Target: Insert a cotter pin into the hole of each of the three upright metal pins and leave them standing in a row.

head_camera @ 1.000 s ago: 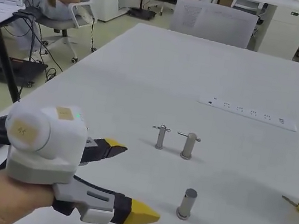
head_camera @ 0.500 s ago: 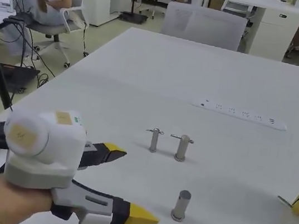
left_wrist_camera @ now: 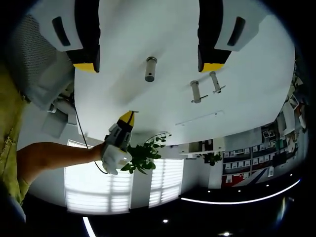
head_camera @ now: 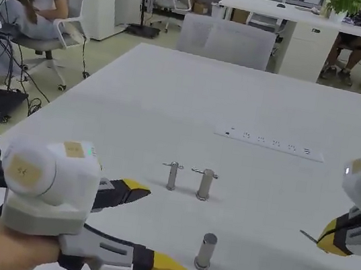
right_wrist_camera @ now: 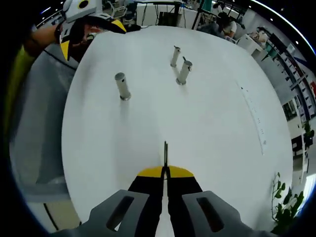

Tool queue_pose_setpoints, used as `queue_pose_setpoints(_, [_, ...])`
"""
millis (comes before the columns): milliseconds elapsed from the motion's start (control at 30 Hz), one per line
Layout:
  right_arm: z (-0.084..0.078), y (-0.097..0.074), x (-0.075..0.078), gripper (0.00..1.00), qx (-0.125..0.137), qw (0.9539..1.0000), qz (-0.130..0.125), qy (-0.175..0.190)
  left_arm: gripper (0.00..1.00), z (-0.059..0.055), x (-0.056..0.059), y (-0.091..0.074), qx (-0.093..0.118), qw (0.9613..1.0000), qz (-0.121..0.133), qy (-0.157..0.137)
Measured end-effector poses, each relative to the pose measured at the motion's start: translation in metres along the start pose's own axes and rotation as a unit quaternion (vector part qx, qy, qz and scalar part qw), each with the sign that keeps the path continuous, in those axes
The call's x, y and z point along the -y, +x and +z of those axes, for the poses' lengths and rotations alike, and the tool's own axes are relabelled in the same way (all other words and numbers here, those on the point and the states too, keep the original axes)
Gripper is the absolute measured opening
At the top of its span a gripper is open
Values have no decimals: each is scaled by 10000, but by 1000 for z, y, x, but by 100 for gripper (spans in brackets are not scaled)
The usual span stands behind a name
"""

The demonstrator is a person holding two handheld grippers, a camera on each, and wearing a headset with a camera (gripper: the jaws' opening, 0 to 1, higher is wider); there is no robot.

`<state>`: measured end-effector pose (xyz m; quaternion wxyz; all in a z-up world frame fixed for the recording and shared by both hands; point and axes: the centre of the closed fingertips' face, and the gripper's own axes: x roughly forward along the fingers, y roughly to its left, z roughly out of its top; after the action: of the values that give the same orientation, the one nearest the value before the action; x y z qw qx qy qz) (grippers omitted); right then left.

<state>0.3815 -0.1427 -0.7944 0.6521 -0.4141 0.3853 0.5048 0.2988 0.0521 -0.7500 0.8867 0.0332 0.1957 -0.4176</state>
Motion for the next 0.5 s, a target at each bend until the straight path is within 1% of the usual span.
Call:
queue_pose_setpoints(33, [6,-3,-7,2,30,10000,43,-60,81,0,1,0,9,10000,-21,14])
queue_pose_setpoints(133, [21,-11,-20,2,95,9996,69,-276,80,2,4,0,33,10000,-77,37])
queue_pose_setpoints(167, [29,-14,-23,2,167,9991,50,-389,80,3,5,1,46,9999,-92,55])
queue_pose_setpoints(233, [37,-18,-30,2,199,9988,93,-436,78,5,7,1,67,9999,-121,74])
queue_pose_setpoints(333, [54,-22,-40,2,283,9974,118,-658,75,14,10,3,153,9997,-177,98])
queue_pose_setpoints(500, [77,-23,-49,2,388,9954,170,-858,68,22,14,8,211,9991,-313,189])
